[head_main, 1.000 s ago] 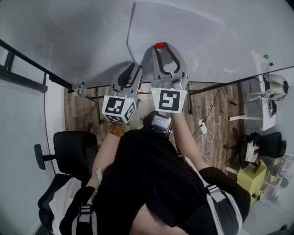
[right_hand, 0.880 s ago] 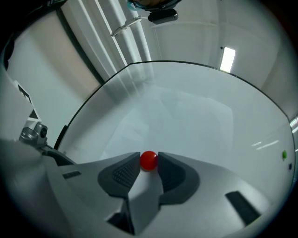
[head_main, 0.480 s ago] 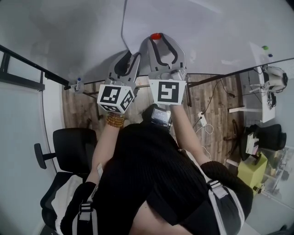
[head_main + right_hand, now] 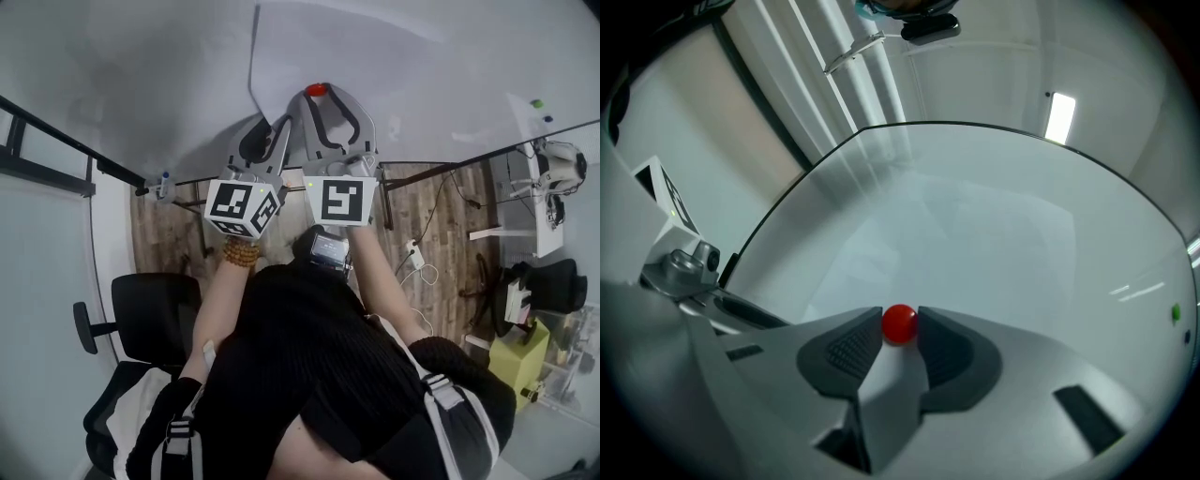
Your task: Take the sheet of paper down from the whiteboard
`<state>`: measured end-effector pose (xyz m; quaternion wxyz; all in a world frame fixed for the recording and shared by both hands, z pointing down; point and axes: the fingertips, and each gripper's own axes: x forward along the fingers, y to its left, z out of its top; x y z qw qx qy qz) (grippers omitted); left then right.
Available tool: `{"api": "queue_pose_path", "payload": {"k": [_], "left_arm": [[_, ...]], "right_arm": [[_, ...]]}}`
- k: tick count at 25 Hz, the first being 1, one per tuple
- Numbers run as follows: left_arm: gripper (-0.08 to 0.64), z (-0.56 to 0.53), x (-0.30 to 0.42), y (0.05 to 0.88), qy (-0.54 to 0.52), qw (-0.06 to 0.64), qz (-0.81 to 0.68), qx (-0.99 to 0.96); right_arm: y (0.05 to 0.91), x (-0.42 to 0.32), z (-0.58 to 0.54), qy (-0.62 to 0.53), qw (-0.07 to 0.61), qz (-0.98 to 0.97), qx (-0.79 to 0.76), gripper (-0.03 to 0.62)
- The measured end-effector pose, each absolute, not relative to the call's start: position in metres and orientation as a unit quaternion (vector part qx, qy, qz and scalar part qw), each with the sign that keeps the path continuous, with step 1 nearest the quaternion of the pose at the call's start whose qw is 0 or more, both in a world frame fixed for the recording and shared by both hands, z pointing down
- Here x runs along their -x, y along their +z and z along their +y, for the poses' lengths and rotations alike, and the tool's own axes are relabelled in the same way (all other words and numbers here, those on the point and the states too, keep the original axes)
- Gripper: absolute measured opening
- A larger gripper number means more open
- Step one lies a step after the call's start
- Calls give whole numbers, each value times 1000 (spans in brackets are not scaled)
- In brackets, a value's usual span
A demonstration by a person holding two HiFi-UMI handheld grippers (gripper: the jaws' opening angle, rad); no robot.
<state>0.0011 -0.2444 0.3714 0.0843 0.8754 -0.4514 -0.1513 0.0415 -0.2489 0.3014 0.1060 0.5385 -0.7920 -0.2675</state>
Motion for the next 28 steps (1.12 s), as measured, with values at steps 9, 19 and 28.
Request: {"api": "queue_pose_path", "payload": {"k": [9, 19, 28], "left_arm": [[78, -244, -2, 366, -156, 77, -450, -876], [17, -252, -2, 365, -162, 91, -464, -866], [14, -254, -1, 364, -163, 97, -472, -861]], "right_arm": [[301, -43, -250, -264, 97, -791, -543, 117], [301, -43, -249, -261, 94, -792, -544, 115], [300, -43, -249, -263, 92, -793, -542, 115]]}}
